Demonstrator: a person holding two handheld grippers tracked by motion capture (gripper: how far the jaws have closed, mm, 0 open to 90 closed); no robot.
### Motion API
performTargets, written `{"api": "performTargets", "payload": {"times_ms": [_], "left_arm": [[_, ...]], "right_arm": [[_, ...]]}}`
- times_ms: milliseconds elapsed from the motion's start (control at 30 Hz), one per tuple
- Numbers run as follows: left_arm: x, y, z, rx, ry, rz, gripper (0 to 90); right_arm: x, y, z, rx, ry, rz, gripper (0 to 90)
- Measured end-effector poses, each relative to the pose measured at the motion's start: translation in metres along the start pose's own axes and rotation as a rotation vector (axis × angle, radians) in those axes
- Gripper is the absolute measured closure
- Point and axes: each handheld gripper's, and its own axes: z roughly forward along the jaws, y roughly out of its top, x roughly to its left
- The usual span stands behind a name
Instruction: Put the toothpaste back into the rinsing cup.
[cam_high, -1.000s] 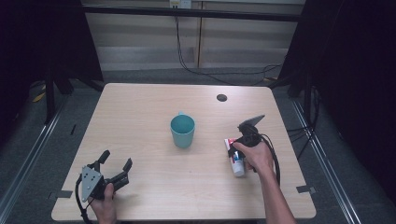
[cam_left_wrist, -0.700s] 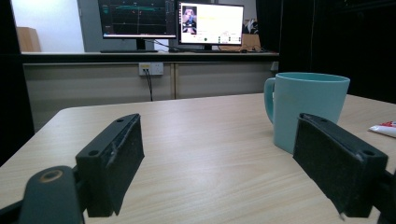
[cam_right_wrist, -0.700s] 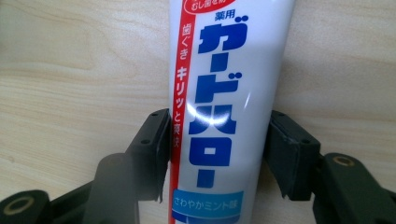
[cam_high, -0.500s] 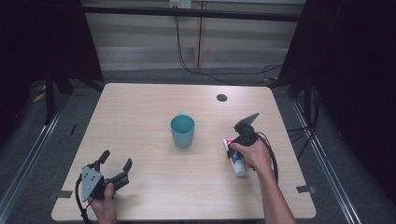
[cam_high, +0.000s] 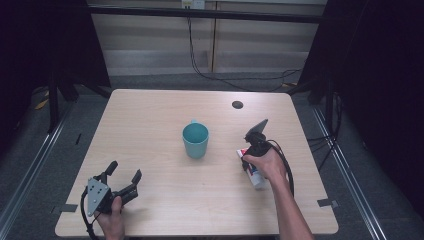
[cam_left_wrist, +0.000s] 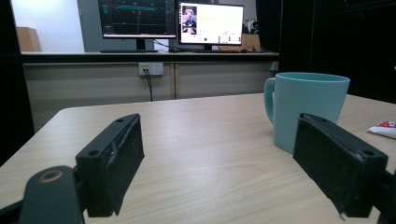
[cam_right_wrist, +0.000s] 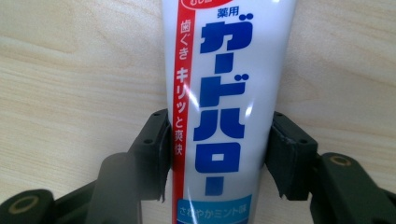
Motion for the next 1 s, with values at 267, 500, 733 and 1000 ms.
{"api": "performTargets", "payload": {"times_ms": [267, 500, 733, 1000], "left_arm": [[0.0001, 0.0001, -0.0001, 0.002, 0.001, 0.002, 16.2], [0.0003, 0.0002, -0.0002, 0.003, 0.005, 0.005, 16.2], [0.0002, 0.0001, -0.0001, 0.001, 0.003, 0.002, 16.2], [0.0004, 0.0001, -0.0002, 0.003, 0.001, 0.004, 16.2]], "right_arm": [[-0.0024, -0.0002, -0.0013, -0.002, 0.010, 0.006, 52.4], [-0.0046, -0.0019, -0.0034, -0.016, 0.028, 0.003, 58.1], [-0.0063, -0.0036, -0.0048, -0.031, 0.041, 0.002, 60.7], [-0.0063, -0.0047, -0.0072, -0.022, 0.046, -0.003, 64.6]]}}
